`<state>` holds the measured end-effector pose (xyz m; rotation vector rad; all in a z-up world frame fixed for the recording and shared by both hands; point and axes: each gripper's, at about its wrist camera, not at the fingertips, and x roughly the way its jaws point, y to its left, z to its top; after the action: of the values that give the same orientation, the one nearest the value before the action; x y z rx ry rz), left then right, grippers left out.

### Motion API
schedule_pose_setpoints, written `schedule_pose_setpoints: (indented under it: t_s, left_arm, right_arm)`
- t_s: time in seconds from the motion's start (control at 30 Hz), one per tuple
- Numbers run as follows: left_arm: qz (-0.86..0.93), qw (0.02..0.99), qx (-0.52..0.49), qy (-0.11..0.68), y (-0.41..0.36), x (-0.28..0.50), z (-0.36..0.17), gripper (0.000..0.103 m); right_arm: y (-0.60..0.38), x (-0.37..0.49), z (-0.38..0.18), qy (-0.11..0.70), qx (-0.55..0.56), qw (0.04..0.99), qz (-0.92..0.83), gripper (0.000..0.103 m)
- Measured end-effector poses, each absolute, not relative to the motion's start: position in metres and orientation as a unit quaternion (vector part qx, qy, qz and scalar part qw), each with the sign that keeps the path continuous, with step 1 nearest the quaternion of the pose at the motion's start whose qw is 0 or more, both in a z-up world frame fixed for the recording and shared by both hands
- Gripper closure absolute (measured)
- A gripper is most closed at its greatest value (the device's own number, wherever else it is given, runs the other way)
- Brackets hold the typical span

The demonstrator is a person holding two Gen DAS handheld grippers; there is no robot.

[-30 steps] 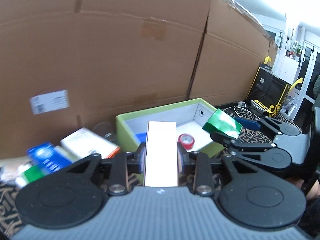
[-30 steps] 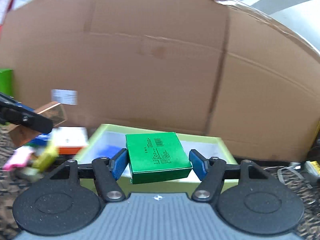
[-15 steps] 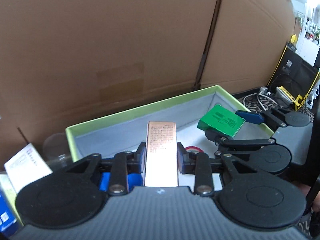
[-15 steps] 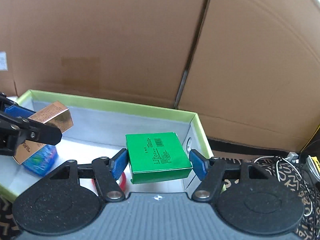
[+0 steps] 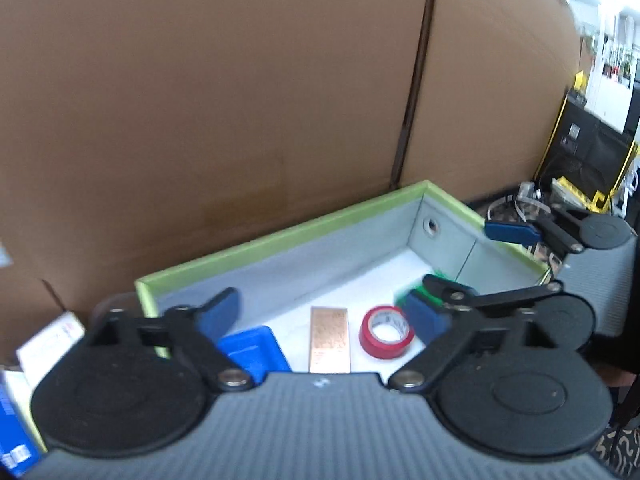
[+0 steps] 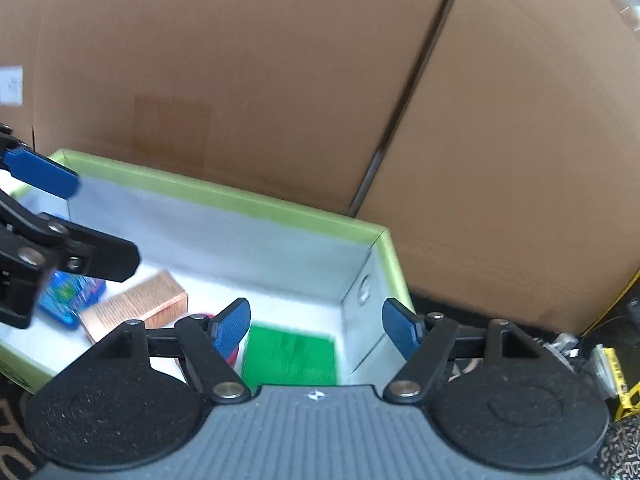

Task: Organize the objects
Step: 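Carry the copper bar and green box into the shoebox and release, then move both grippers back to the pile of items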

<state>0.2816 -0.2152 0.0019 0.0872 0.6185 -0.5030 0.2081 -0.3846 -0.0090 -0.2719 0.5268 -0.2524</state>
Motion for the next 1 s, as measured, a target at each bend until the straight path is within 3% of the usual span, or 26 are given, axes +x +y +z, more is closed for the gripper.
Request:
schedule_pose_setpoints:
  t_s: [0.4,0.7,1.0]
  left_arm:
    - [-0.235,0.941,0.014,0.244,-0.133,0.187,0.047,0.0]
    - [-0.159,0.958,0.007,0.238,-0.054,0.118,0.023,0.0]
    - [-0.108,0.954,-0.029,0.278,0.009,0.099,-0.011,0.0]
  right_arm:
    - [-0.335,0.093,0.03,0.114,-0.055,0.987,-0.095,0.008]
    - [-0.268,0.071,0.001,0.127,-0.025,0.991,-0.04,0.006]
    - [-0.217,0.079,-0.033,0.166,0.005,0.986,0.004,0.006]
